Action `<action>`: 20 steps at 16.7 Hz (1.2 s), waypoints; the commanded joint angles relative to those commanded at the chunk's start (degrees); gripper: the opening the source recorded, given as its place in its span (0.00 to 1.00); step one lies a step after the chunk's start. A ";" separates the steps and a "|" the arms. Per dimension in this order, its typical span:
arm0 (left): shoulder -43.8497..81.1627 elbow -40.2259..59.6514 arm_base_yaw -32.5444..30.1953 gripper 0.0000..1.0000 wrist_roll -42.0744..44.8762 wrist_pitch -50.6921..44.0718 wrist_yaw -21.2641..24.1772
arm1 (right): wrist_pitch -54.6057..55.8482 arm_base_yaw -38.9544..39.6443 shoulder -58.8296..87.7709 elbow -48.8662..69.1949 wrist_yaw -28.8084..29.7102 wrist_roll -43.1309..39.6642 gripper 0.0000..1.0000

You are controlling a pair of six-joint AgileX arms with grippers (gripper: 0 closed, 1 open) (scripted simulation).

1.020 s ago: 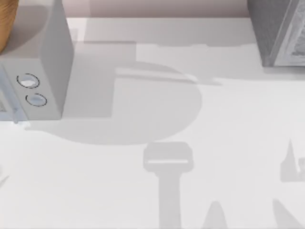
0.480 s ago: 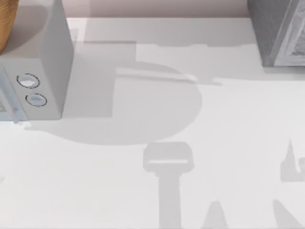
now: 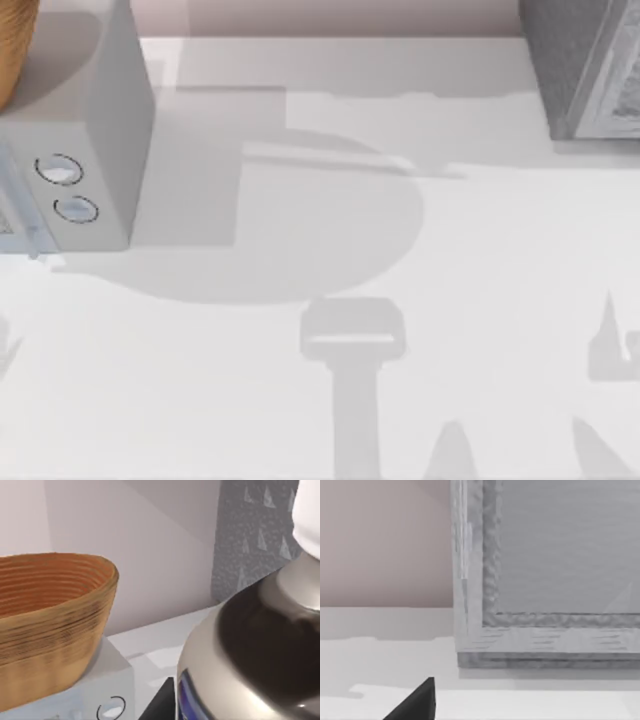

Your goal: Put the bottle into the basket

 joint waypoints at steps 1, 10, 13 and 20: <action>4.19 2.32 4.44 0.00 0.38 3.27 1.14 | 0.00 0.00 0.00 0.00 0.00 0.00 1.00; 49.83 20.92 52.24 0.00 2.66 33.94 17.18 | 0.00 0.00 0.00 0.00 0.00 0.00 1.00; 63.00 24.24 65.61 0.00 3.20 41.51 23.52 | 0.00 0.00 0.00 0.00 0.00 0.00 1.00; 76.89 27.02 77.99 0.00 3.86 48.57 31.53 | 0.00 0.00 0.00 0.00 0.00 0.00 1.00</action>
